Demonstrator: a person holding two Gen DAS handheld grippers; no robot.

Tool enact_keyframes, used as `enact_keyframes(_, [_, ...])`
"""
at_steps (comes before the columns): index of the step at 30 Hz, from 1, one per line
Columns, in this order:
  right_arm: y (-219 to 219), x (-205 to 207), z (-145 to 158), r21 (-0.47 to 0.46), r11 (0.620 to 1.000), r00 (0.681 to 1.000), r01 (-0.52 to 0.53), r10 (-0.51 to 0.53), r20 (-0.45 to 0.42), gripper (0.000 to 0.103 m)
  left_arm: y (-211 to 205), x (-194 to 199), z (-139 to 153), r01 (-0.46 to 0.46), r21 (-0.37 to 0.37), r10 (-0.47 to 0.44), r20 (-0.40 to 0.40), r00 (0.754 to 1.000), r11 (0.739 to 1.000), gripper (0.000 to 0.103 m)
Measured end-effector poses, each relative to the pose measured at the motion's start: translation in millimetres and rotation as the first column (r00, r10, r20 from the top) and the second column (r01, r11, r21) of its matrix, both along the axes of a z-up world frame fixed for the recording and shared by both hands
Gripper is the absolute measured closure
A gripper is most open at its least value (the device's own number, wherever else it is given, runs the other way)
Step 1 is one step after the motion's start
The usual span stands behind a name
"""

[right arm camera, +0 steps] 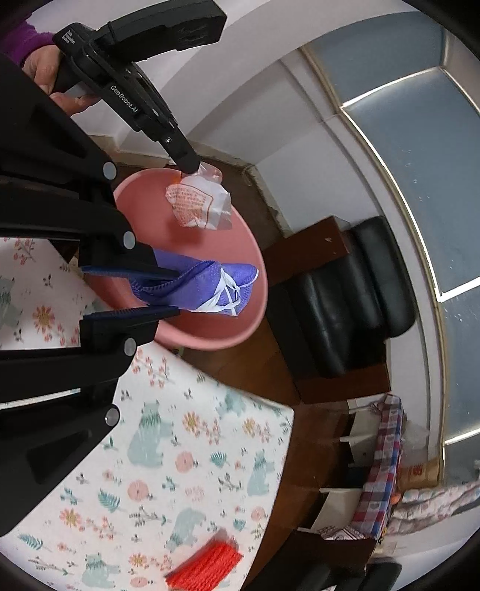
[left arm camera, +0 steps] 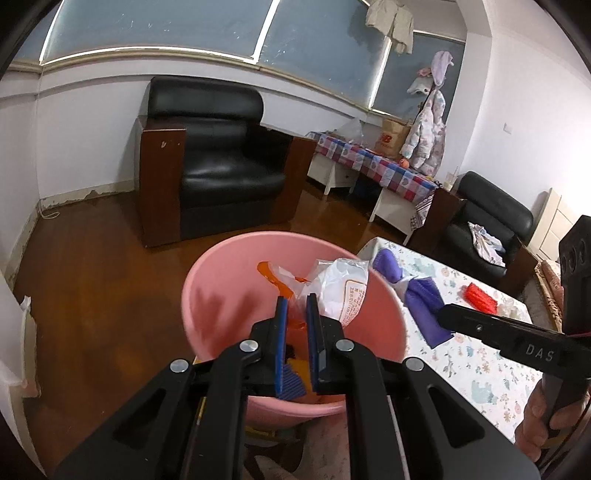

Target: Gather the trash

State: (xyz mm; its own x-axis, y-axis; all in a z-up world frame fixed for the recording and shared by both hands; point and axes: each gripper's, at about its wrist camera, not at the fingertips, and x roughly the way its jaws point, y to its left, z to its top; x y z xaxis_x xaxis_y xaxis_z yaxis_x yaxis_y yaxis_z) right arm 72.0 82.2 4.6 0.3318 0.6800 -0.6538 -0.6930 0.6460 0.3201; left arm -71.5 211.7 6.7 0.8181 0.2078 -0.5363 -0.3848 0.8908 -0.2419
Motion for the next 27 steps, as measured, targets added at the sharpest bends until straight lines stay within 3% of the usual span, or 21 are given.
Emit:
enact_keyframes(19, [26, 0, -21, -0.048, 0.998, 0.999, -0.027, 0.026, -0.019, 0.089, 15, -8, -11, -0.017, -0.043, 0.016, -0.024, 1.000, 0.999, 0.092])
enact_keyframes(22, [26, 1, -20, -0.047, 0.999, 0.999, -0.028, 0.027, -0.019, 0.089, 17, -9, -11, -0.014, -0.053, 0.013, -0.022, 1.000, 0.999, 0.086])
enact_keyframes(24, [26, 1, -21, -0.049, 0.998, 0.999, -0.032, 0.031, -0.020, 0.089, 17, -10, -11, -0.008, -0.053, 0.007, -0.015, 1.000, 0.999, 0.071])
enact_keyframes(27, [27, -1, -22, -0.051, 0.998, 0.999, -0.034, 0.033, -0.020, 0.084, 16, -10, -10, -0.001, -0.053, 0.000, -0.008, 1.000, 0.999, 0.060])
